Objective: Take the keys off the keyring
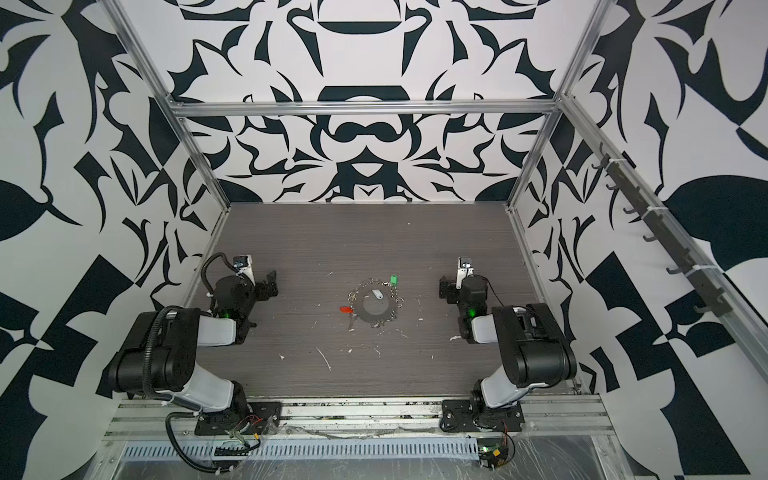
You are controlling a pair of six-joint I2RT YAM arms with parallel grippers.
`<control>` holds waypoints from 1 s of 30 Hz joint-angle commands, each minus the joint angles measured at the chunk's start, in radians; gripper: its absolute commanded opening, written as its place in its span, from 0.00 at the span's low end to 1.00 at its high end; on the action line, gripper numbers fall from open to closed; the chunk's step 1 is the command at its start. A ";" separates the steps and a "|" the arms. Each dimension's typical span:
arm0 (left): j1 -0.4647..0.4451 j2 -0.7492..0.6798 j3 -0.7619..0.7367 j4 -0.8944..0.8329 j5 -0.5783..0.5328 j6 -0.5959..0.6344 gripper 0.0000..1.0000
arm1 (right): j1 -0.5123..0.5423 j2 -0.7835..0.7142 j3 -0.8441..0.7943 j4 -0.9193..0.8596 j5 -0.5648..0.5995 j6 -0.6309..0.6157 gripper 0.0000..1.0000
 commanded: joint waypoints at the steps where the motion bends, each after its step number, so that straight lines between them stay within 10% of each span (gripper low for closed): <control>1: 0.004 0.011 0.018 0.040 0.004 -0.016 0.99 | 0.006 -0.007 0.024 0.035 -0.005 -0.009 0.99; 30: 0.005 0.010 0.022 0.035 0.004 -0.015 1.00 | 0.004 -0.007 0.026 0.032 0.026 0.003 0.99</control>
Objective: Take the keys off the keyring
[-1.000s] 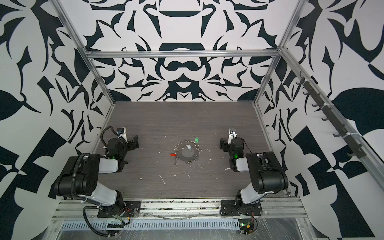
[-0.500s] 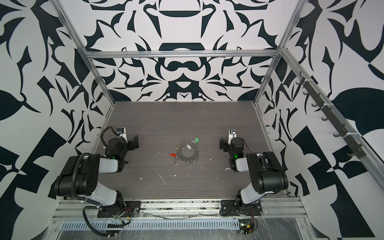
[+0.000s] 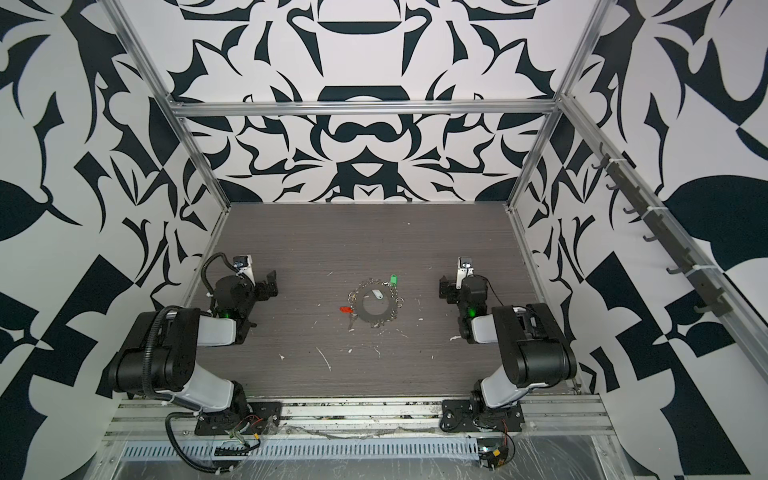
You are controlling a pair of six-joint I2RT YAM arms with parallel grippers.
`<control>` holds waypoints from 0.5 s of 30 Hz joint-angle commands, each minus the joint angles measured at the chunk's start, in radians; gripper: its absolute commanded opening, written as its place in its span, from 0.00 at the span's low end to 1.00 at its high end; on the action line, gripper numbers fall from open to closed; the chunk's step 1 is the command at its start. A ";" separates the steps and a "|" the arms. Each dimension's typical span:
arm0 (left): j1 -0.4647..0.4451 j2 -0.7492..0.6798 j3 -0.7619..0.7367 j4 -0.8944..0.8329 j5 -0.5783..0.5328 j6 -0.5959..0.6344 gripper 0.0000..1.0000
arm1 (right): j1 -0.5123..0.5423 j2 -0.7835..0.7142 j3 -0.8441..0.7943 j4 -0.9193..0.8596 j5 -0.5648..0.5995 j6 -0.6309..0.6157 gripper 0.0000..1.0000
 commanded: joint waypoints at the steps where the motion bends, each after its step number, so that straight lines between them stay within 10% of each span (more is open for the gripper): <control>1: 0.005 0.010 0.022 0.033 0.004 -0.015 1.00 | 0.004 -0.006 0.026 0.030 0.031 0.004 0.99; 15: 0.006 -0.054 0.013 0.002 0.024 -0.005 1.00 | 0.005 -0.076 0.067 -0.093 0.069 0.018 0.98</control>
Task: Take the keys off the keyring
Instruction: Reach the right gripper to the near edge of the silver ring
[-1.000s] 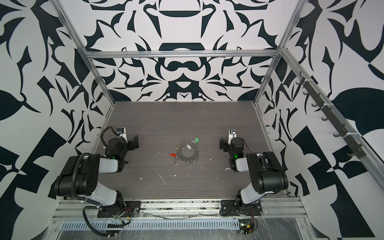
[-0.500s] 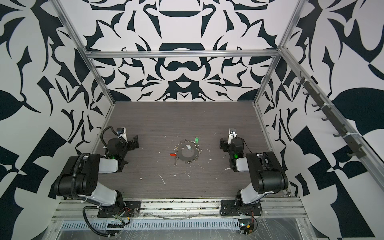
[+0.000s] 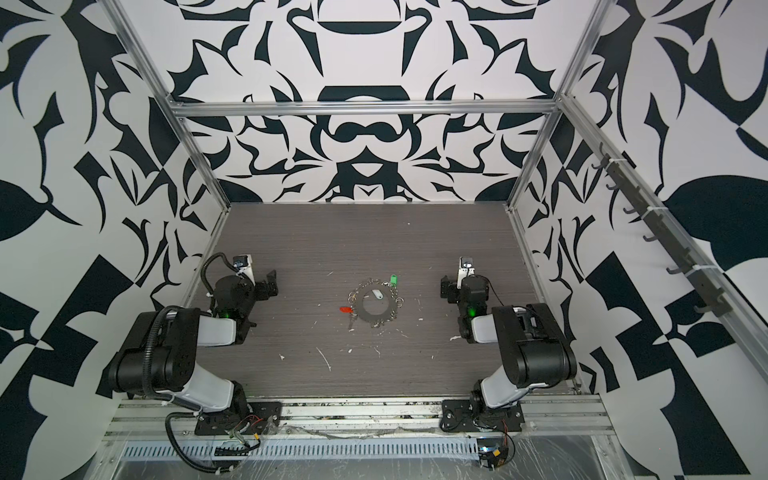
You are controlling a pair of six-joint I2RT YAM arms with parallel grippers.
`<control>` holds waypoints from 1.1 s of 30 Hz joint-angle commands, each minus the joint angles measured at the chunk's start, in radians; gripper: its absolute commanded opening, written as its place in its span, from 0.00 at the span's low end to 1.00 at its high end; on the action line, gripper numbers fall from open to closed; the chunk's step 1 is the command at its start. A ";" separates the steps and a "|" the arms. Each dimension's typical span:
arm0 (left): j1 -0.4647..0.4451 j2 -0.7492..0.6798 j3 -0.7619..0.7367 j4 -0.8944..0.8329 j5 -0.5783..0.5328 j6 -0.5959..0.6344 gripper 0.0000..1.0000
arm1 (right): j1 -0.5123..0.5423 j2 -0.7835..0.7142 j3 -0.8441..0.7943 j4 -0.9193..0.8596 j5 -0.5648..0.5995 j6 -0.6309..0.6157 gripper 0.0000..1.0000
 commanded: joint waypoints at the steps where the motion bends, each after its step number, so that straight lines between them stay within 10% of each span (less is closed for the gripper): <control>1: 0.005 -0.070 0.024 -0.044 0.017 -0.008 0.99 | 0.004 -0.080 0.057 -0.073 0.027 0.013 0.98; 8: -0.004 -0.194 0.137 -0.406 0.044 -0.015 0.99 | 0.005 -0.297 0.140 -0.394 0.031 0.054 0.94; 19: -0.113 -0.214 0.664 -1.472 0.184 0.146 0.99 | 0.190 -0.461 0.559 -1.353 -0.031 0.357 0.99; 33: -0.246 -0.112 0.924 -1.737 0.164 0.093 1.00 | 0.683 -0.383 0.554 -1.555 -0.082 0.644 0.83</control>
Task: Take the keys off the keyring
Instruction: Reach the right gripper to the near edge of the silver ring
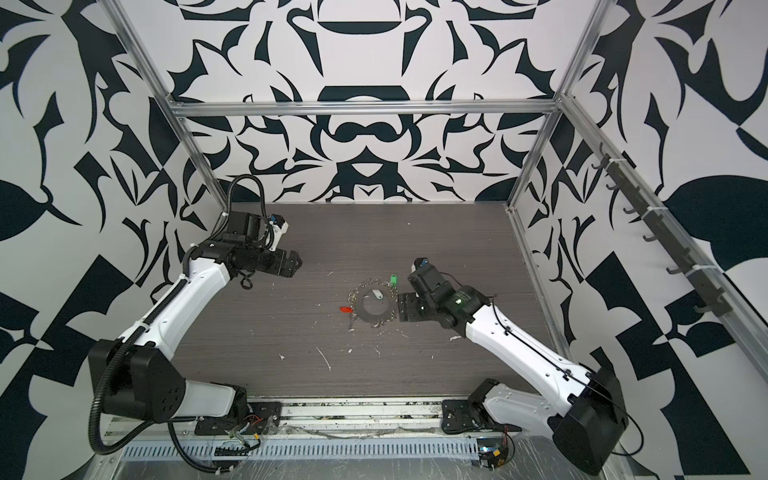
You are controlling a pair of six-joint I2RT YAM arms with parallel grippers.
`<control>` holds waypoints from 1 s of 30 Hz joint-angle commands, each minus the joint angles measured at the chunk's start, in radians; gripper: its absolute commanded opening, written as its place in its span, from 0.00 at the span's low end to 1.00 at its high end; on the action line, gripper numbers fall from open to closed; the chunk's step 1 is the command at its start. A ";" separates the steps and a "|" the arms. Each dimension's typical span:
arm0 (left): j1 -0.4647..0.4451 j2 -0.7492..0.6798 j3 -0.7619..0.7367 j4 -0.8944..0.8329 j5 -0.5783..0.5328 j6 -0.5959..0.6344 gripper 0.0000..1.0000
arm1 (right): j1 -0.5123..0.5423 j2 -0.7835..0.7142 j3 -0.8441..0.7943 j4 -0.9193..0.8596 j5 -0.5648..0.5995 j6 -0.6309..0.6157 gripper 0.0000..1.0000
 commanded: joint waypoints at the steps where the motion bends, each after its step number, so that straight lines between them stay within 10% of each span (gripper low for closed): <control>1: 0.003 0.014 0.032 -0.106 0.044 -0.031 0.99 | 0.053 0.044 -0.010 -0.011 -0.017 0.088 0.82; 14: -0.046 0.011 0.095 -0.216 0.095 0.032 1.00 | 0.064 0.411 0.115 0.074 -0.071 -0.008 0.58; 30: -0.067 -0.020 0.107 -0.246 0.063 0.039 1.00 | 0.065 0.534 0.203 0.053 -0.102 -0.025 0.51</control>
